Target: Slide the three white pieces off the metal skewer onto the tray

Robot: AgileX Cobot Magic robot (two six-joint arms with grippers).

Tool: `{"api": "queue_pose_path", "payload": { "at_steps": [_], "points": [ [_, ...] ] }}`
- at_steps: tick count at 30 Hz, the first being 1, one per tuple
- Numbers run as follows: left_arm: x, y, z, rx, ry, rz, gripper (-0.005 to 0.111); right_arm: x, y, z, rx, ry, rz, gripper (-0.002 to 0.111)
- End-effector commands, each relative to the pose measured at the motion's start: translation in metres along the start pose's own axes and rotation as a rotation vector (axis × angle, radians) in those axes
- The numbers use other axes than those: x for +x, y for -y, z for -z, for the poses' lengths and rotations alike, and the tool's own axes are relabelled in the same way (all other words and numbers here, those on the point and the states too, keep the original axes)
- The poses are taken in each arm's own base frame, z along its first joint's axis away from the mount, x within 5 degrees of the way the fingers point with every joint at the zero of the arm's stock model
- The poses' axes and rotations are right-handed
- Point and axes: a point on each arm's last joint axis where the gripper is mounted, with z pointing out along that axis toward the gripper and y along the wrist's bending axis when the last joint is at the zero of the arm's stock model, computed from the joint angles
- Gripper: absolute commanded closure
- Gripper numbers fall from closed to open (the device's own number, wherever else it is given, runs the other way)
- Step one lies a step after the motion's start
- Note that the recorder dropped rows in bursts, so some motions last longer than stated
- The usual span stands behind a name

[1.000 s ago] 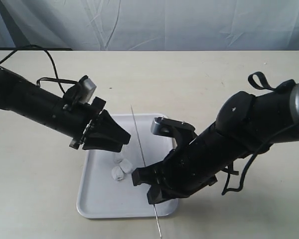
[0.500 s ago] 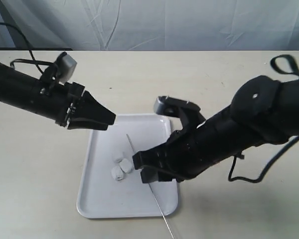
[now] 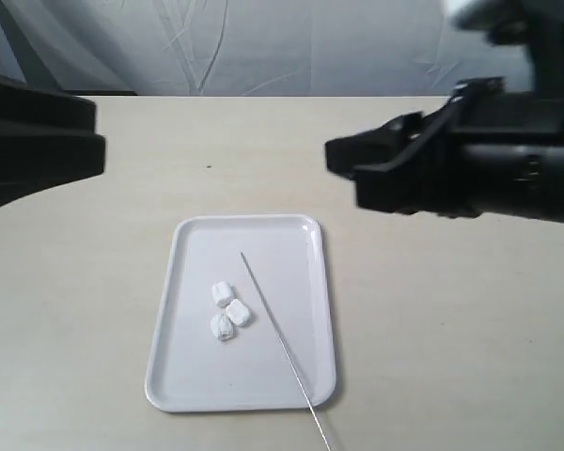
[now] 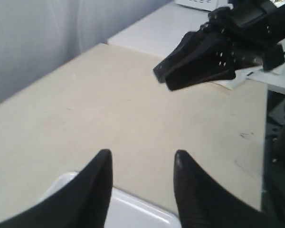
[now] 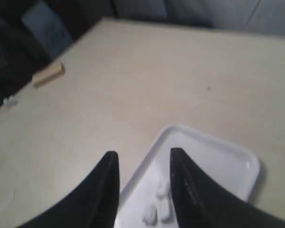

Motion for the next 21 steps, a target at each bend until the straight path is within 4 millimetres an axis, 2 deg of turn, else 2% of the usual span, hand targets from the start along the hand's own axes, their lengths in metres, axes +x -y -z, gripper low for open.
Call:
{"api": "queue_pose_path", "payload": {
  "at_steps": [1, 5, 10, 15, 21],
  "points": [
    [0.006, 0.046, 0.029, -0.228, 0.071, -0.135, 0.066, 0.012, 0.006, 0.055, 0.056, 0.297, 0.020, 0.073],
    [0.012, 0.078, 0.047, -0.412, 0.196, -0.196, 0.066, 0.039, 0.013, 0.091, 0.055, 0.455, -0.018, 0.073],
    [0.037, 0.090, 0.061, -0.604, 0.358, -0.084, 0.066, 0.072, 0.014, 0.108, -0.007, 0.466, -0.031, 0.073],
    [0.074, 0.091, 0.056, -0.629, 0.360, 0.046, 0.066, 0.100, 0.020, 0.108, -0.022, 0.446, -0.034, 0.073],
    [0.098, 0.078, 0.048, -0.637, 0.395, 0.184, 0.066, 0.129, 0.028, 0.097, -0.017, 0.358, -0.032, 0.073]
  ]
}}
